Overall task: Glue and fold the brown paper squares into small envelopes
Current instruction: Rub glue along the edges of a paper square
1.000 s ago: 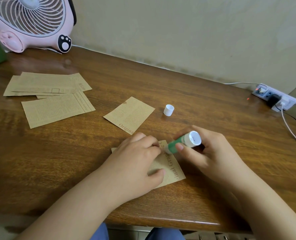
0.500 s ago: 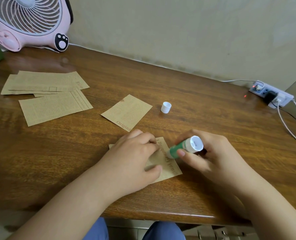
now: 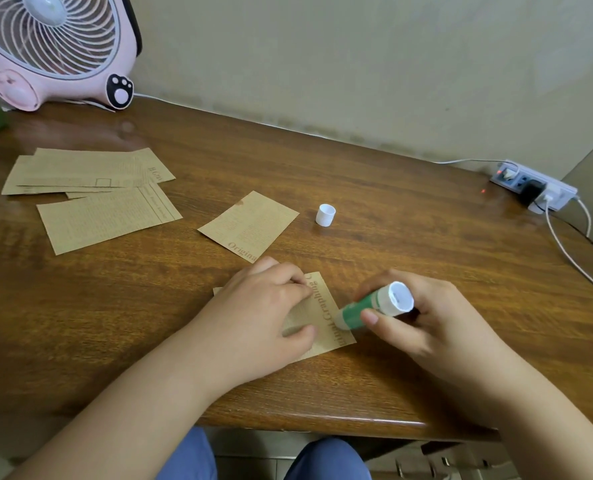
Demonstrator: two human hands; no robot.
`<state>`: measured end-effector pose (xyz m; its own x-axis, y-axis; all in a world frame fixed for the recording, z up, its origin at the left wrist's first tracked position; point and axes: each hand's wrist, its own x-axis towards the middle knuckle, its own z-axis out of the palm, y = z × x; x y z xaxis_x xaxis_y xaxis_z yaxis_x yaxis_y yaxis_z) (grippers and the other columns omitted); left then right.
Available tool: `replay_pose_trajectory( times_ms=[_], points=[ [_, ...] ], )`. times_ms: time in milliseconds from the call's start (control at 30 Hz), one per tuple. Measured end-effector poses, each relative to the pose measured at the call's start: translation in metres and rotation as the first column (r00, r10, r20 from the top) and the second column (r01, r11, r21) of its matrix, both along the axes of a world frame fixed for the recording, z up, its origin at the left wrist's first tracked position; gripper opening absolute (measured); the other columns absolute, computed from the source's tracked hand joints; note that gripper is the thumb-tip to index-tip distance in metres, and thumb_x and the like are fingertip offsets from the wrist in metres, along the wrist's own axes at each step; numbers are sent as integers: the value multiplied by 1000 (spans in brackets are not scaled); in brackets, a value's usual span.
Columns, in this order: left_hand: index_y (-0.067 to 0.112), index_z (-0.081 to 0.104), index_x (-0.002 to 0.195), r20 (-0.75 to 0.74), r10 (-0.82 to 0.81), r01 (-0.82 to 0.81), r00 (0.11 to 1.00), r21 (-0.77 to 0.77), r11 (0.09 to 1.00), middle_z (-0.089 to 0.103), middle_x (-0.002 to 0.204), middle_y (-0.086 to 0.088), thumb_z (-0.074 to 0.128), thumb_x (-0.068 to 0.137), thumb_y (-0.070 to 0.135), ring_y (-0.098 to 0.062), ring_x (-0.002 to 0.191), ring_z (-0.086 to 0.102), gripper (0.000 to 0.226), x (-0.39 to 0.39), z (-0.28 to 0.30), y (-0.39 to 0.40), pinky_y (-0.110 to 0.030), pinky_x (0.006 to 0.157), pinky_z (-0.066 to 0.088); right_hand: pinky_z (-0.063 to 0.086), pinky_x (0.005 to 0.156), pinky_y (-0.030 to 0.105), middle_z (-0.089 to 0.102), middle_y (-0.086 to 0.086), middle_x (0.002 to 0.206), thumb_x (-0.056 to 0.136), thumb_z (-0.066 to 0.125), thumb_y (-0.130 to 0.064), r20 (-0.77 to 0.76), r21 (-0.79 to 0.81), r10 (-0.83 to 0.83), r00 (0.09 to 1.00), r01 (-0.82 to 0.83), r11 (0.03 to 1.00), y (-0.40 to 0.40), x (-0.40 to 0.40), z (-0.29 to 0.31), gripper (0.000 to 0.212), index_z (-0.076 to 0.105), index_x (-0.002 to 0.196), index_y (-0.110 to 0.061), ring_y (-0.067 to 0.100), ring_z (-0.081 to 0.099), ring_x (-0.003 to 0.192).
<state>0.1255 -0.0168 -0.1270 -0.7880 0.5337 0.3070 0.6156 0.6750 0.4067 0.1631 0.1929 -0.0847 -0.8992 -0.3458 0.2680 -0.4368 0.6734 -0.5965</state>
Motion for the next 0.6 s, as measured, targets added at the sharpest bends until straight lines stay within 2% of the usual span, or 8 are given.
replay_pose_trajectory(
  times_ms=[133, 233, 300, 333, 433, 533, 600],
  points=[
    [26, 57, 130, 5, 14, -14, 1000, -19, 1000, 45, 121, 24, 48, 86, 53, 4, 115, 29, 52, 1, 1, 0, -20, 104, 28, 47, 64, 16, 67, -15, 87, 83, 58, -44, 15, -17, -7, 1000, 7, 1000, 5, 15, 4, 17, 64, 91, -31, 8, 63, 79],
    [22, 61, 127, -3, 39, -39, 999, -68, 997, 49, 118, 18, 22, 80, 54, -2, 114, 35, 68, 3, 3, 2, -25, 104, 34, 47, 54, 12, 67, -16, 78, 82, 64, -38, 32, -287, -184, 982, 185, 940, 5, 22, 9, 13, 66, 84, -25, 1, 62, 66],
    [20, 59, 128, -36, 83, -87, 996, -148, 985, 46, 117, 13, 7, 77, 51, -7, 113, 35, 79, 6, 7, 4, -28, 104, 29, 43, 50, 19, 64, -8, 79, 74, 56, -42, -32, -335, -350, 936, 320, 886, 7, 20, 12, 22, 66, 84, -26, 12, 54, 59],
    [20, 54, 132, -44, 120, -126, 992, -192, 973, 43, 118, 11, 4, 78, 51, -8, 114, 33, 80, 9, 9, 5, -28, 106, 26, 44, 52, 26, 63, -8, 83, 72, 53, -46, -52, -318, -402, 914, 366, 874, 8, 18, 13, 26, 66, 85, -27, 18, 53, 63],
    [15, 41, 141, -53, 253, -256, 966, -322, 912, 34, 125, 3, 16, 91, 57, -14, 120, 29, 69, 18, 15, 14, -33, 108, 22, 47, 60, 27, 63, -14, 87, 75, 55, -48, -52, -280, -424, 904, 395, 875, 6, 9, 10, 20, 64, 85, -33, 15, 57, 74],
    [9, 47, 135, -83, 341, -341, 936, -447, 827, 38, 122, -5, 24, 93, 60, -20, 114, 35, 70, 26, 21, 30, -37, 101, 27, 48, 62, 18, 63, -21, 87, 79, 57, -45, -39, -219, -377, 925, 361, 907, -2, -2, 6, 11, 61, 84, -36, 3, 59, 78],
    [10, 52, 129, -106, 371, -378, 923, -445, 812, 41, 122, -6, 26, 92, 62, -21, 113, 37, 69, 25, 23, 34, -38, 98, 28, 45, 61, 12, 65, -15, 82, 84, 61, -36, -53, -170, -333, 942, 320, 932, -8, -12, 6, 3, 62, 84, -33, -1, 58, 73]
  ],
)
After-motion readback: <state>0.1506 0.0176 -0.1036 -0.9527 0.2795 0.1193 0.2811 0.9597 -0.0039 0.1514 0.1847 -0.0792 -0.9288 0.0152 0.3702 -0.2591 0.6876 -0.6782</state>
